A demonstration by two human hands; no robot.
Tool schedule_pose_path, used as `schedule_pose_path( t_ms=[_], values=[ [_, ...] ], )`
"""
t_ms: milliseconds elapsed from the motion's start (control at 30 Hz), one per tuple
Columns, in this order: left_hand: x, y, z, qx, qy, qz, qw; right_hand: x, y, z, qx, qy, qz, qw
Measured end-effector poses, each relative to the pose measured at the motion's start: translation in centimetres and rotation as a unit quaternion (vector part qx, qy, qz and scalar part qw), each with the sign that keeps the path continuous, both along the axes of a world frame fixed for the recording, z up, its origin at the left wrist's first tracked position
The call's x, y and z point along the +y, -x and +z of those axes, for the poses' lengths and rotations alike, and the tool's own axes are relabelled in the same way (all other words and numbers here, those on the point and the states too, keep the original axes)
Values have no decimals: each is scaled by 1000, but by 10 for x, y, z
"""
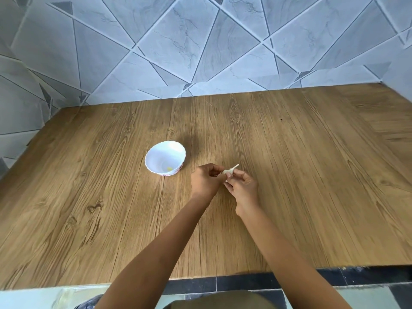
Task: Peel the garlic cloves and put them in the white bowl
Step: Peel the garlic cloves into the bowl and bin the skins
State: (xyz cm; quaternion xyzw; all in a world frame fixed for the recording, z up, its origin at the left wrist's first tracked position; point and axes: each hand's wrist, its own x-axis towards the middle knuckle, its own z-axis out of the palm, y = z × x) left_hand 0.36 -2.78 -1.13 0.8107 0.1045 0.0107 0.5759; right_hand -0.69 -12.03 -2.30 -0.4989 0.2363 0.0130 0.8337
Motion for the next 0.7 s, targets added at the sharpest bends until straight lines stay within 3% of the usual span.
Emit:
schedule_pose_path(
  t_ms=[167, 467, 700],
  values=[
    [4, 0, -1, 14, 44, 13, 999, -1, 1, -1, 15, -5, 5, 1000],
    [20, -2, 2, 94, 137, -65, 984, -6, -2, 0, 29, -42, 13, 999],
    [21, 4, 7, 37, 100, -39, 994, -8, -1, 2, 20, -22, 36, 999]
  ],
)
